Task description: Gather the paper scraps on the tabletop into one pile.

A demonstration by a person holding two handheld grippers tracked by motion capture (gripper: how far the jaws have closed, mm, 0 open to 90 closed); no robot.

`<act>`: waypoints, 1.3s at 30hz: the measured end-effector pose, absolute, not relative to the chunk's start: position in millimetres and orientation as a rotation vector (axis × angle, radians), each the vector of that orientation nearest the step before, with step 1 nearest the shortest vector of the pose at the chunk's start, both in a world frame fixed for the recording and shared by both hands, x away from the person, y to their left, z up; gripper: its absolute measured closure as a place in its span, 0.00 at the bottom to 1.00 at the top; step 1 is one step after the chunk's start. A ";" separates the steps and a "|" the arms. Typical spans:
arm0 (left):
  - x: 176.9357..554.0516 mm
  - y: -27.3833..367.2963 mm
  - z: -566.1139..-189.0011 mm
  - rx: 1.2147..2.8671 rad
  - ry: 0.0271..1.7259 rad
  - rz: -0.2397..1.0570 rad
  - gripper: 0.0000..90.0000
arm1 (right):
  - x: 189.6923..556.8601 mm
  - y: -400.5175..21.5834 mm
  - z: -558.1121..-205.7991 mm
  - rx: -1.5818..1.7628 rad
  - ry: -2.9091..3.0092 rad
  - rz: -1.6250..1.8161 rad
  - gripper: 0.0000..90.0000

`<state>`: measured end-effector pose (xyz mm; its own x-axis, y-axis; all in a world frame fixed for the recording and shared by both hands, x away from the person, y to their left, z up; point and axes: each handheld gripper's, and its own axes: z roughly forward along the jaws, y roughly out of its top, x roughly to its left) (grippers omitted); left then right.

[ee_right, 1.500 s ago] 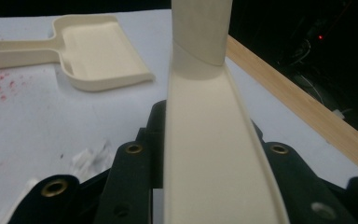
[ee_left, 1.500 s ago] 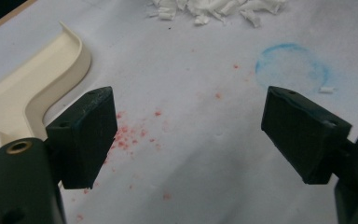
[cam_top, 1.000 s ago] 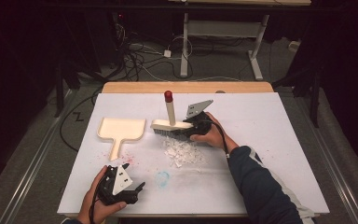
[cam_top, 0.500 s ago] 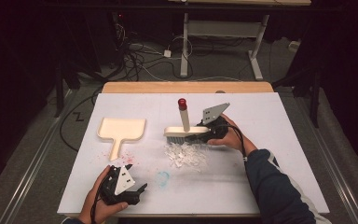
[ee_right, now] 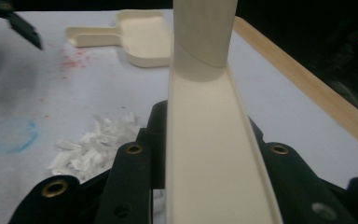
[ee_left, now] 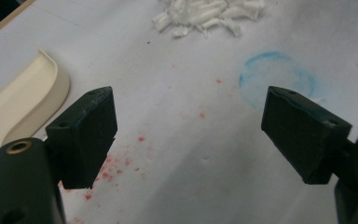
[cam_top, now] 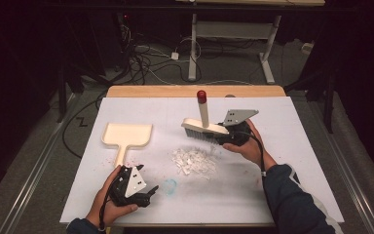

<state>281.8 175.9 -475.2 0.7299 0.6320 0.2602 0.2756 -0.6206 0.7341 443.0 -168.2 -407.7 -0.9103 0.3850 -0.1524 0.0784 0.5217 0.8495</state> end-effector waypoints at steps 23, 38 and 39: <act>255.7 173.8 -464.0 2.180 0.657 0.699 0.19 | 352.1 -168.0 -460.5 1.090 2.025 1.035 0.74; 258.3 175.3 -464.5 2.169 0.659 0.684 0.19 | 346.5 -124.0 -459.7 1.041 2.033 1.134 0.75; 258.8 175.1 -464.7 2.171 0.658 0.682 0.19 | 347.3 -126.2 -457.7 1.038 2.027 1.149 0.76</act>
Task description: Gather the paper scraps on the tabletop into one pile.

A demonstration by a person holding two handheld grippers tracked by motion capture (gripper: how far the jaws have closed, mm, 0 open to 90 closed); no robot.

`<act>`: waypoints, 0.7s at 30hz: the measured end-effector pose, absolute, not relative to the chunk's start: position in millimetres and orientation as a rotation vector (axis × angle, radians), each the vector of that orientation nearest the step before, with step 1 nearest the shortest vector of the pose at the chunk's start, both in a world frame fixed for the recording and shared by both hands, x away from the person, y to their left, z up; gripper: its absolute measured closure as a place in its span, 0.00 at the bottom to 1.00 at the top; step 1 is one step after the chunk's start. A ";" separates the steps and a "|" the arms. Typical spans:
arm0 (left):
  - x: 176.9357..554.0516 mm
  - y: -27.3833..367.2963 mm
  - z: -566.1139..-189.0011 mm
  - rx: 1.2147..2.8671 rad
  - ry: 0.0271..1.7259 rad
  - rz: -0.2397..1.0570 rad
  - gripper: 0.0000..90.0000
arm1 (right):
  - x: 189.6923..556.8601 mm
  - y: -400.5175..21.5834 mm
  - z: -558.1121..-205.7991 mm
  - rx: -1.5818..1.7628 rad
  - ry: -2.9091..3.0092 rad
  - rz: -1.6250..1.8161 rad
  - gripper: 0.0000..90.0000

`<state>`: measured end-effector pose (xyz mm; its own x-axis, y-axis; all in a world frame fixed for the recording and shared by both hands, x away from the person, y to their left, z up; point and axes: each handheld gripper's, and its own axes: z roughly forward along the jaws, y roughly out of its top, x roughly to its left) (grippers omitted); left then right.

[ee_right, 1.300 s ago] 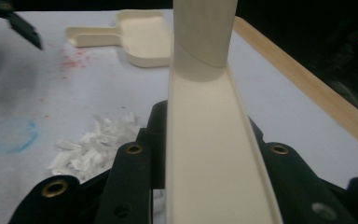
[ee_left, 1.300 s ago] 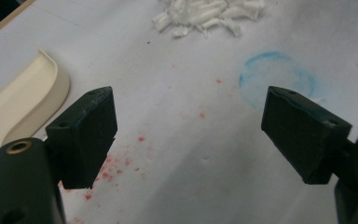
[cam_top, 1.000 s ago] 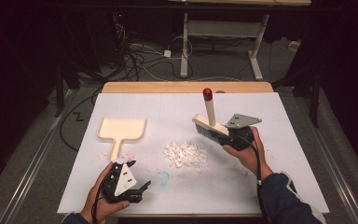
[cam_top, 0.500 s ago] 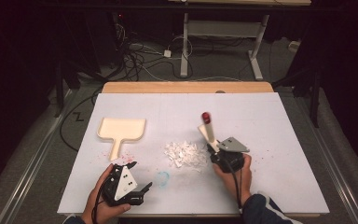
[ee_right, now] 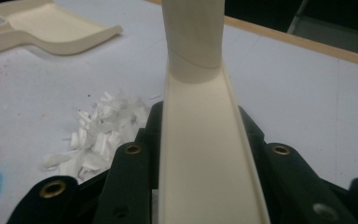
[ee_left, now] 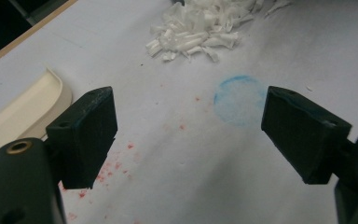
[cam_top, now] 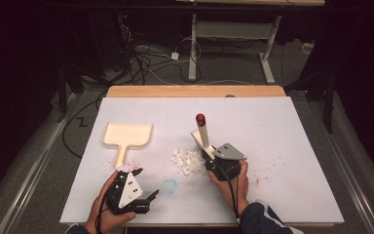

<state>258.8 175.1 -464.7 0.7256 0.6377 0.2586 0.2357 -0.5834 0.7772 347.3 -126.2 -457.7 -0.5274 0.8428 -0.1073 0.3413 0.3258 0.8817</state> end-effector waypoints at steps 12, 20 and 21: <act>261.5 171.8 -467.4 2.199 0.645 0.698 0.19 | 329.8 -178.6 -421.7 1.012 2.058 1.257 0.76; 260.0 171.2 -467.2 2.211 0.642 0.715 0.19 | 296.3 -216.7 -413.8 0.981 2.173 1.228 0.76; 259.8 171.2 -467.0 2.209 0.643 0.717 0.19 | 293.0 -219.1 -416.6 0.982 2.197 1.217 0.76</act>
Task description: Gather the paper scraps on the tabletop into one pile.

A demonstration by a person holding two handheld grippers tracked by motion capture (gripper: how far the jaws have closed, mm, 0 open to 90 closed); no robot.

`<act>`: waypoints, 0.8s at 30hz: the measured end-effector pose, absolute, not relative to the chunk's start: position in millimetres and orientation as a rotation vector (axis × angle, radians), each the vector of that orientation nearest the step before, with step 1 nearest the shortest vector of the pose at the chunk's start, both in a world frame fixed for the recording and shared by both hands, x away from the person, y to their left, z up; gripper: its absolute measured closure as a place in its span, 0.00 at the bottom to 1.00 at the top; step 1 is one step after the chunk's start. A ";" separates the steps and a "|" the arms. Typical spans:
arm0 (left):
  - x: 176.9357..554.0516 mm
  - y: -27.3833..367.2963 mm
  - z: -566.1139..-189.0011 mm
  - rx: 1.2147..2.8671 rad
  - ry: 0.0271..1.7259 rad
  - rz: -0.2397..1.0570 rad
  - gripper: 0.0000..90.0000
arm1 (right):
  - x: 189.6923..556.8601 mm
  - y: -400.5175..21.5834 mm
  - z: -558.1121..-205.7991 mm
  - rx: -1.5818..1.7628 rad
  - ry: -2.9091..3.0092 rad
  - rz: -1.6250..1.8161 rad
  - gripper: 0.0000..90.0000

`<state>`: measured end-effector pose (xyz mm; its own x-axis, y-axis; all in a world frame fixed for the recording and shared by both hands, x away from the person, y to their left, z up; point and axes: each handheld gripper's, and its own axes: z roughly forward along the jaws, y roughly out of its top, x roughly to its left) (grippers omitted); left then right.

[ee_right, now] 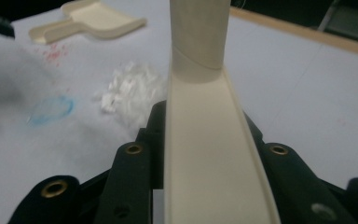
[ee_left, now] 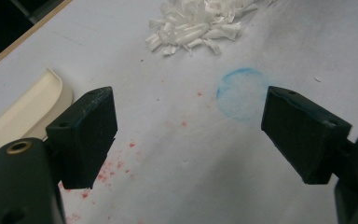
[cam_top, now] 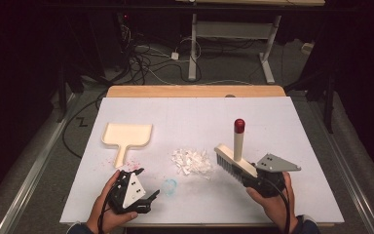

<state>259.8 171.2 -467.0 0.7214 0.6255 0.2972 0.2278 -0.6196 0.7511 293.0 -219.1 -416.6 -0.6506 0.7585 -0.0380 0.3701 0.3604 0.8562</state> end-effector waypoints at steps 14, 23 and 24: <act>261.6 170.8 -468.6 2.215 0.635 0.698 0.19 | 297.0 -176.7 -439.3 0.902 2.310 1.261 0.76; 262.2 170.6 -469.2 2.218 0.633 0.697 0.19 | 293.2 -182.9 -421.6 0.864 2.246 1.309 0.76; 262.1 170.7 -469.0 2.217 0.633 0.698 0.19 | 291.6 -187.9 -417.9 0.861 2.237 1.332 0.76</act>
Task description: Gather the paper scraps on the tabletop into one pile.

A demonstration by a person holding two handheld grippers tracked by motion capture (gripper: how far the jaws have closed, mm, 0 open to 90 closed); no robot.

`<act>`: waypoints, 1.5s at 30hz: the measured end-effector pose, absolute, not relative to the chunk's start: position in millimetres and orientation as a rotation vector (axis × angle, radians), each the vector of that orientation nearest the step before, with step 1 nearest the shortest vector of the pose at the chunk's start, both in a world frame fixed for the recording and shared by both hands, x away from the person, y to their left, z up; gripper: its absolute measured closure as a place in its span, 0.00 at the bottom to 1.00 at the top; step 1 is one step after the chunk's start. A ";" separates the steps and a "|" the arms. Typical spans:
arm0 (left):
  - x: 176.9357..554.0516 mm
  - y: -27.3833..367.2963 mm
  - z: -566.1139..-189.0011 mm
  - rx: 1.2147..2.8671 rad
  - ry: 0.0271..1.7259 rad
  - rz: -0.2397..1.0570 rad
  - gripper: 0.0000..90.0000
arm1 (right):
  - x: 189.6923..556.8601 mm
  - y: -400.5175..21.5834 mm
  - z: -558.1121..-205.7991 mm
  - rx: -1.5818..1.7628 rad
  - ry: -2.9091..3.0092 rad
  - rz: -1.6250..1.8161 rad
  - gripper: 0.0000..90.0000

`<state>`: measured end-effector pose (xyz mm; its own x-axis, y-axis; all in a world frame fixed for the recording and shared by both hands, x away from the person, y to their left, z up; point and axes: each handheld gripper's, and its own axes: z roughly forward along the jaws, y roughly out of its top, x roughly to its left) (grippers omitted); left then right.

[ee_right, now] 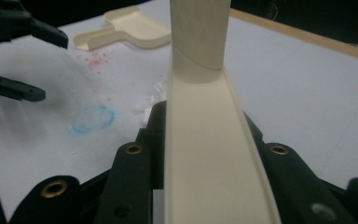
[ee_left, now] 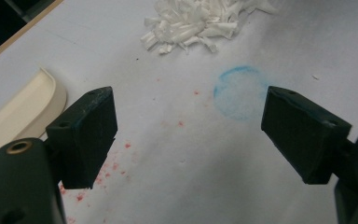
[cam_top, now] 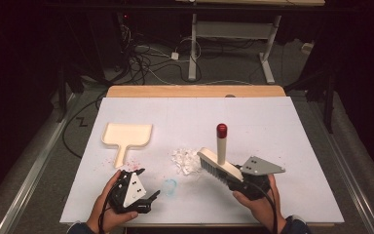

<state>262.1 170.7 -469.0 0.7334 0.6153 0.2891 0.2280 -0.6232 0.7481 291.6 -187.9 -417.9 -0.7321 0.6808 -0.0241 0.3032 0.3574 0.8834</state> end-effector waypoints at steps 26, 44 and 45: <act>265.6 166.8 -471.2 2.243 0.619 0.688 0.19 | 313.1 -163.0 -445.9 0.861 2.178 1.202 0.76; 266.7 171.2 -470.2 2.236 0.648 0.725 0.19 | 303.5 -238.9 -403.0 0.868 2.129 1.274 0.76; 266.9 171.5 -470.3 2.236 0.650 0.727 0.19 | 302.5 -244.7 -402.2 0.872 2.134 1.275 0.76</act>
